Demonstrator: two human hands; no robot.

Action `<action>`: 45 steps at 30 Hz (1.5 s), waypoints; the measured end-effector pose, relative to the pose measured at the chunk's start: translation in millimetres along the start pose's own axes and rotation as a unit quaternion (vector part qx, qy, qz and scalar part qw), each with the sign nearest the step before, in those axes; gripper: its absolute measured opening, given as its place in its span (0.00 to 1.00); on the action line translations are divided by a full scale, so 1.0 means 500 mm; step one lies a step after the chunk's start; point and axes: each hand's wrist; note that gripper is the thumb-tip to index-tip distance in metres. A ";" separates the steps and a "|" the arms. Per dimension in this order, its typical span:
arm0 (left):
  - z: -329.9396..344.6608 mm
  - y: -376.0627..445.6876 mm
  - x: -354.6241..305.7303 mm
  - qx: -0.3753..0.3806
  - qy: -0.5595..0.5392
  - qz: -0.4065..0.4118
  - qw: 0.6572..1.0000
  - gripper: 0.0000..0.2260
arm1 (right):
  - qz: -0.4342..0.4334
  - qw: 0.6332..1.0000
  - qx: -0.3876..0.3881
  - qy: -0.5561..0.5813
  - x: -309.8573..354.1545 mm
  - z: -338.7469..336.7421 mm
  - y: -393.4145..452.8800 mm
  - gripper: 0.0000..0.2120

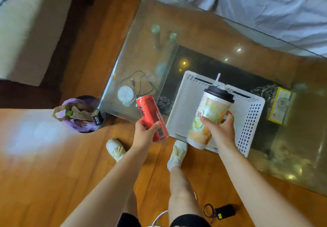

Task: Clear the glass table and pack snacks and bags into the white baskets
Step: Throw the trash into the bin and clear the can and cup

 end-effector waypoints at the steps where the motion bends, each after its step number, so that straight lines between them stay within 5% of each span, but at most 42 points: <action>1: -0.036 -0.002 0.002 -0.007 -0.015 -0.004 1.000 0.26 | -0.007 1.000 0.009 -0.002 0.013 0.031 -0.017 0.41; 5: -0.188 0.002 0.027 -0.031 -0.069 -0.034 0.997 0.25 | -0.019 0.998 0.066 -0.011 0.053 0.174 -0.096 0.42; 12: -0.539 0.011 0.074 -0.118 -0.153 -0.064 0.979 0.40 | -0.060 0.977 0.177 -0.103 0.095 0.496 -0.254 0.41; 18: -0.722 0.049 0.127 -0.171 -0.198 -0.054 0.964 0.28 | -0.120 0.959 0.204 -0.157 0.098 0.697 -0.319 0.46; 25: -0.755 0.129 0.171 -0.215 -0.236 -0.007 0.948 0.29 | -0.157 0.954 0.186 -0.177 0.078 0.816 -0.312 0.33; 35: -0.691 0.403 0.271 -0.219 -0.124 0.062 0.966 0.29 | -0.189 0.949 0.182 -0.175 -0.031 1.083 -0.144 0.21; 45: -0.621 0.542 0.360 -0.179 -0.142 0.106 0.968 0.31 | -0.175 0.952 0.213 -0.130 -0.139 1.171 -0.017 0.39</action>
Point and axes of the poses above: each hand's wrist, its own y-axis towards the middle knuckle, its own z-axis out of the palm, x = y × z, and after that the axes turned 1 degree about -y, right-handed
